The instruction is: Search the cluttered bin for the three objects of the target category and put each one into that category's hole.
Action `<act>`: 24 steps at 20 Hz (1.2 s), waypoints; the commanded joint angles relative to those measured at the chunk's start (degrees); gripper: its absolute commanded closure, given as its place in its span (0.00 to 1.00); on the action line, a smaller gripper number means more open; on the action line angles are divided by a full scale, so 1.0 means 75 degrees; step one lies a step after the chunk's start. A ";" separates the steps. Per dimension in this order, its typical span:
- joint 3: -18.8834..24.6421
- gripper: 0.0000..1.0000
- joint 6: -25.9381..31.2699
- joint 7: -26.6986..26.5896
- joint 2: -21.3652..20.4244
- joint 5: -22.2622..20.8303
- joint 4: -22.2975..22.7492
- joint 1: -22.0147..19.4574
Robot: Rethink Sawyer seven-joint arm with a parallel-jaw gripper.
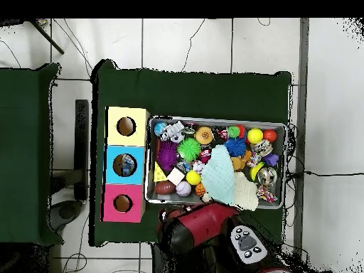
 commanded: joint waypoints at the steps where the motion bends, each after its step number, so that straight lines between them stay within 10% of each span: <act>1: 0.0442 0.00 -0.1785 0.0565 -0.0930 -0.0299 -0.0914 0.0145; 18: 0.1132 0.00 -0.1417 0.0297 -0.1458 -0.0052 -0.0456 -0.0500; 24: 0.0734 0.00 -0.1375 0.0477 -0.0881 -0.0031 -0.0777 -0.0311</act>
